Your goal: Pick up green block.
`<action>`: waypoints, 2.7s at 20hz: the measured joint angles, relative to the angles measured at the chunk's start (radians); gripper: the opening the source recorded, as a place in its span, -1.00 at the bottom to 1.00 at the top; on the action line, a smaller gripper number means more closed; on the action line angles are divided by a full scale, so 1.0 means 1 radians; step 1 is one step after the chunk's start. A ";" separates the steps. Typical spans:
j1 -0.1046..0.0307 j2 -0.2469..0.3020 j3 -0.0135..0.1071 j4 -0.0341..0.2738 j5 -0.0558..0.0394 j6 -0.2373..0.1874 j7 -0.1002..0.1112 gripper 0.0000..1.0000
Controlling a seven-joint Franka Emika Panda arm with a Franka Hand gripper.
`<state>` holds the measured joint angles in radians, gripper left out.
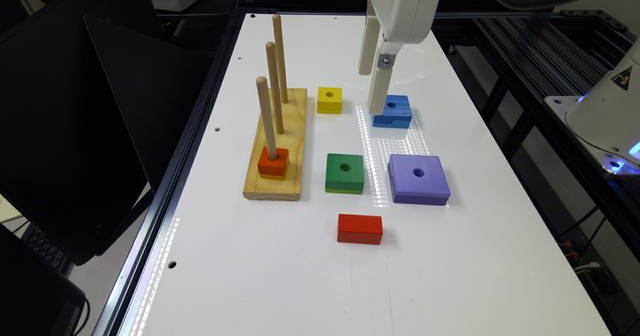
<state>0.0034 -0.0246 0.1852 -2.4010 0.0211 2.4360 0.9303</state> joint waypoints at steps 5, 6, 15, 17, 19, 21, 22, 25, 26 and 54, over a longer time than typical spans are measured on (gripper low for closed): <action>0.000 0.027 0.013 0.031 0.0000 0.000 0.013 1.00; 0.000 0.037 0.019 0.040 0.0000 0.000 0.020 1.00; -0.001 0.147 0.039 0.079 -0.0014 0.048 0.042 1.00; -0.001 0.149 0.039 0.082 -0.0014 0.048 0.042 1.00; -0.001 0.149 0.039 0.083 -0.0014 0.048 0.043 1.00; -0.001 0.151 0.039 0.083 -0.0014 0.048 0.043 1.00; -0.001 0.153 0.039 0.083 -0.0014 0.048 0.043 1.00; -0.001 0.177 0.039 0.083 -0.0019 0.059 0.043 1.00; -0.001 0.187 0.039 0.083 -0.0024 0.068 0.043 1.00; -0.001 0.377 0.028 0.090 -0.0155 0.248 0.043 1.00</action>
<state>0.0026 0.3522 0.2136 -2.3114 0.0055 2.6841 0.9729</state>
